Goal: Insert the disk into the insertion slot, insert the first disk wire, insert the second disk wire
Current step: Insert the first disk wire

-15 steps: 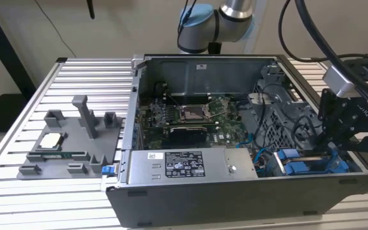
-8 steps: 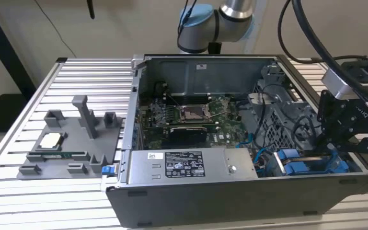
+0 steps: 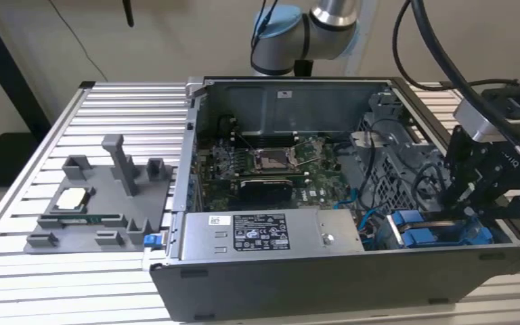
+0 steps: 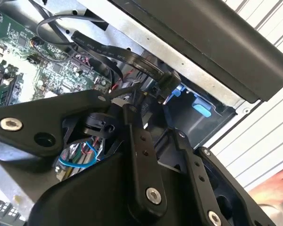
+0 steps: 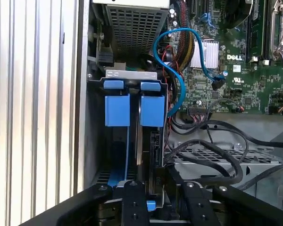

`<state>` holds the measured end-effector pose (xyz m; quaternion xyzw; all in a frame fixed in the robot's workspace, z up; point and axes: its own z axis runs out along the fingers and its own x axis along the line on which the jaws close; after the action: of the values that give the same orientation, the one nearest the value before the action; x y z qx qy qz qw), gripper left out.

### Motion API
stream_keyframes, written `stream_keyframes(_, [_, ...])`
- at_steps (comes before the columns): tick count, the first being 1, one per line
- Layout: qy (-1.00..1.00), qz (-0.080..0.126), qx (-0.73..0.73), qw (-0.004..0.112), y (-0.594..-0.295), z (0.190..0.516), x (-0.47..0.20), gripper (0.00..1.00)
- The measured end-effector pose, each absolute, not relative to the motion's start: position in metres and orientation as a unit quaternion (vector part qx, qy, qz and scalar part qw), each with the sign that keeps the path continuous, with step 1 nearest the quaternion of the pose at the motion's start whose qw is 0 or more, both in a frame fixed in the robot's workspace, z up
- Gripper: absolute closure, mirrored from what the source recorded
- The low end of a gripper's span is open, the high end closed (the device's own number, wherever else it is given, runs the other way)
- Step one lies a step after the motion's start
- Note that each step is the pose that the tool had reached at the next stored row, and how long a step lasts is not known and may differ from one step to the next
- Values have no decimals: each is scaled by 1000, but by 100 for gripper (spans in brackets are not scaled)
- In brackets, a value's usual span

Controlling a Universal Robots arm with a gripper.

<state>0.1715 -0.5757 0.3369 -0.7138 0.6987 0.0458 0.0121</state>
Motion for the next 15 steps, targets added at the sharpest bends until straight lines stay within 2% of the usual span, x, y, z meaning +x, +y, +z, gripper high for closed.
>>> stream_keyframes(9, [699,46,-714,12,-575,365,172,67])
stream_keyframes(15, [700,46,-713,12,-573,367,177,67])
